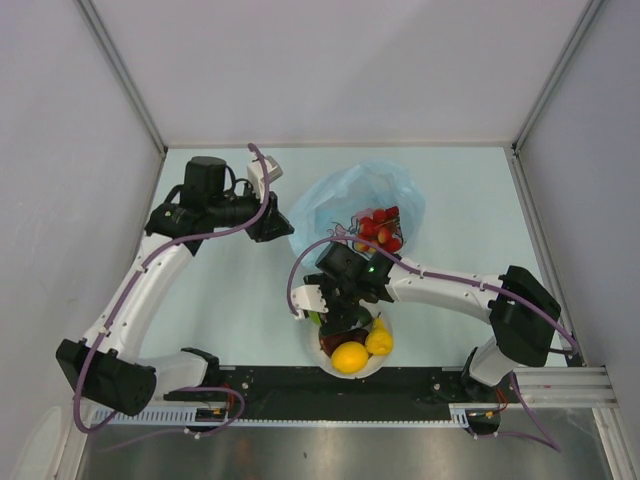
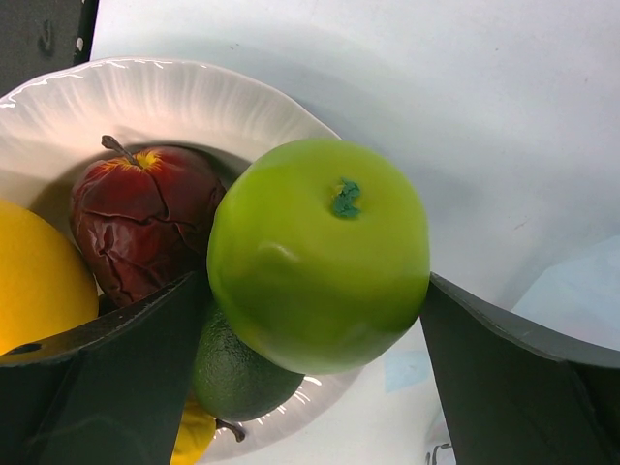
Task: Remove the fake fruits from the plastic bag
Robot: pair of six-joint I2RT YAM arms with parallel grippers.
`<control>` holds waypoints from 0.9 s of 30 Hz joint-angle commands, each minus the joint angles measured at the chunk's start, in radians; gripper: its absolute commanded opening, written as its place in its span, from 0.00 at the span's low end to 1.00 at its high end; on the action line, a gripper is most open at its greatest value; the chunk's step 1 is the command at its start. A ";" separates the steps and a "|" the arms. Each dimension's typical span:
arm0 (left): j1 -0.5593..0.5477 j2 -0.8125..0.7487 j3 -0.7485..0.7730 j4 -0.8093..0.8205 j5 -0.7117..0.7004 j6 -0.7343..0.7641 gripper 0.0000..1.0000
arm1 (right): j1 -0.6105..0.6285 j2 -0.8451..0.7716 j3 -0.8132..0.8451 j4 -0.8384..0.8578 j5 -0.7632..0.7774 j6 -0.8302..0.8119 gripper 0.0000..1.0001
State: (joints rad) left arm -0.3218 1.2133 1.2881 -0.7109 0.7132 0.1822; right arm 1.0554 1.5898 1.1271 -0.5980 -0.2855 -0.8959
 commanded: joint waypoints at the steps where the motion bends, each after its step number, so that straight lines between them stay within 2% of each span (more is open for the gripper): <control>1: 0.007 0.003 0.022 0.033 0.037 -0.016 0.34 | -0.005 -0.024 -0.004 -0.014 -0.009 -0.009 0.94; 4: 0.006 0.005 0.022 0.033 0.038 -0.016 0.34 | -0.006 -0.039 -0.004 -0.022 0.003 -0.009 0.95; 5: 0.006 0.005 0.023 0.034 0.038 -0.015 0.34 | -0.008 -0.047 -0.003 -0.031 0.008 -0.009 1.00; 11: 0.006 0.008 0.027 0.033 0.035 -0.018 0.34 | -0.005 -0.135 -0.003 -0.072 0.045 0.008 1.00; 17: 0.006 0.029 0.048 0.036 0.035 -0.030 0.34 | -0.020 -0.186 -0.003 -0.049 0.086 0.064 1.00; 20: 0.006 0.020 0.056 0.027 0.034 -0.035 0.34 | -0.040 -0.269 0.005 -0.025 0.103 0.106 1.00; 24: 0.006 -0.014 0.050 0.005 0.037 -0.038 0.34 | -0.142 -0.390 0.028 0.069 0.181 0.298 1.00; 27: 0.006 -0.052 0.050 -0.007 0.051 -0.039 0.37 | -0.247 -0.412 0.059 0.113 0.204 0.356 1.00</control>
State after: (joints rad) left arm -0.3218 1.2316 1.3003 -0.7097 0.7193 0.1566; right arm 0.9199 1.2369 1.1248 -0.5961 -0.1574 -0.6933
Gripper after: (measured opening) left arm 0.356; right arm 0.995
